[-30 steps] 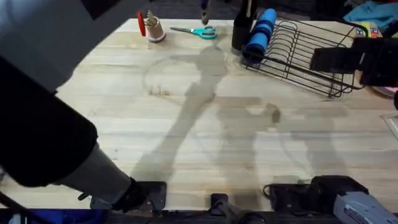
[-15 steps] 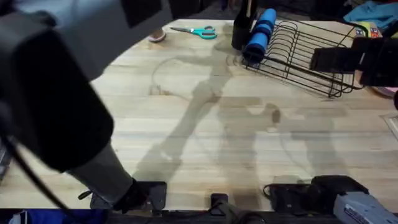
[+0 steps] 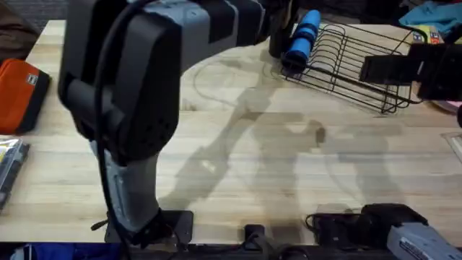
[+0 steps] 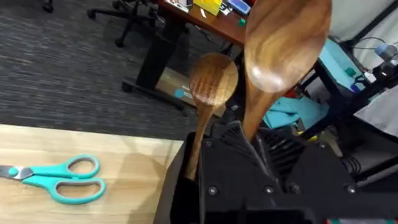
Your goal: Pick up the spoon on the table one by one and put them onto the rack
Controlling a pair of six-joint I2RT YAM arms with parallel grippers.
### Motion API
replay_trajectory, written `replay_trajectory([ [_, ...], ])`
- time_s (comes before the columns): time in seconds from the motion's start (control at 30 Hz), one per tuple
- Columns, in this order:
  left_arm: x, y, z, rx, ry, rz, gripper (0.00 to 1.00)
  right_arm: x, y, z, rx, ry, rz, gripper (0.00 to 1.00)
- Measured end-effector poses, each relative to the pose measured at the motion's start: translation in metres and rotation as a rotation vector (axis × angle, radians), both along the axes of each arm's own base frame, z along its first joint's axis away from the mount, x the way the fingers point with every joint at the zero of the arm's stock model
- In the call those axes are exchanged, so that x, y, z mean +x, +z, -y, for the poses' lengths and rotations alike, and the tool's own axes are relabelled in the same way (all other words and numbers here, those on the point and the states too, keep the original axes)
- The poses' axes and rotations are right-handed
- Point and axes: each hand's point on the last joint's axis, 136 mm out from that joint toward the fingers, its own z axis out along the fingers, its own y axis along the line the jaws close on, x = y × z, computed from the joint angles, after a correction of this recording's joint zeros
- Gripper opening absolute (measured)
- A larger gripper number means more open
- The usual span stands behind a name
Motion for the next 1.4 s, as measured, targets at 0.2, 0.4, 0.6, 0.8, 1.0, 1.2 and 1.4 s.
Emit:
replay_trajectory([
  [0.2, 0.01, -0.015, 0.003, -0.012, 0.014, 0.022, 0.045, 0.0, 0.0, 0.0, 0.0, 0.0, 0.0, 0.993],
  [0.4, 0.016, -0.024, 0.004, -0.004, 0.028, 0.041, 0.045, 0.0, 0.0, 0.0, 0.0, 0.0, 0.0, 0.993],
  [0.6, 0.018, -0.035, 0.004, 0.035, 0.027, 0.034, 0.046, 0.0, 0.0, 0.0, 0.0, 0.0, 0.0, 0.993],
  [0.8, 0.014, -0.06, 0.002, 0.125, 0.019, -0.041, 0.045, 0.002, 0.003, 0.0, 0.0, 0.0, 0.014, 0.993],
  [1.0, 0.011, -0.075, 0.0, 0.225, 0.002, -0.077, 0.043, 0.003, 0.003, 0.0, 0.0, 0.0, 0.02, 0.993],
  [1.2, 0.007, -0.085, 0.001, 0.334, -0.041, -0.081, 0.046, 0.003, 0.003, 0.0, 0.0, 0.0, 0.019, 0.993],
  [1.4, 0.002, -0.098, 0.002, 0.408, -0.079, -0.114, 0.11, 0.003, 0.003, 0.0, 0.0, 0.0, 0.02, 0.993],
])
